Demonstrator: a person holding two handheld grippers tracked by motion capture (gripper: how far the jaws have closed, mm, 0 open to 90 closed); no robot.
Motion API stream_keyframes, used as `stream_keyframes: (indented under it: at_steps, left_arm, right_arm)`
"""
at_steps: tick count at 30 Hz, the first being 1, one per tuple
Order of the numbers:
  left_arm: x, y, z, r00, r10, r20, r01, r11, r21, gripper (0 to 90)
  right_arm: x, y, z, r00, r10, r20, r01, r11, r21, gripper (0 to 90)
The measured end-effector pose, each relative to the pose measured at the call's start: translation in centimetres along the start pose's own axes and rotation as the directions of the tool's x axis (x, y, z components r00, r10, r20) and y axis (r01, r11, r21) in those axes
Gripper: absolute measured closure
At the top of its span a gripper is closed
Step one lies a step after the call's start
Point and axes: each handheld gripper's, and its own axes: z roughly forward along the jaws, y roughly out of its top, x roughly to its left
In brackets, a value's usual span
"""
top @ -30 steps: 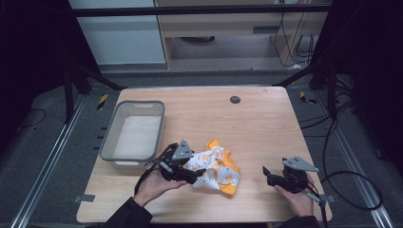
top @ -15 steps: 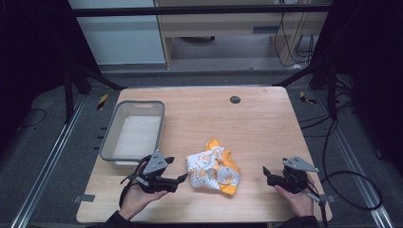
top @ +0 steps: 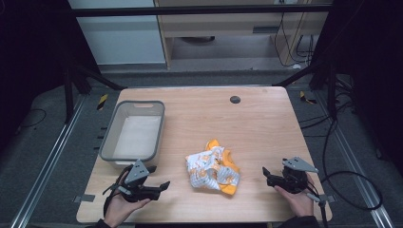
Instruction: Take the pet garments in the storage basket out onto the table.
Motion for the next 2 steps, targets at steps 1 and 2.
stream_keyframes:
  at_steps: [1,2]
  left_arm:
    - [0.27,-0.70,-0.21,0.9999,-0.006,-0.013,0.006,0.9999,0.009,22.9]
    - [0.40,-0.98,-0.34,0.9998,-0.012,-0.018,0.012,0.9998,0.015,22.9]
  right_arm:
    - [0.02,0.00,-0.01,1.0000,0.001,-0.002,-0.001,1.000,0.000,14.4]
    - [0.02,-0.01,0.00,1.0000,-0.002,-0.003,0.002,1.000,-0.001,14.3]
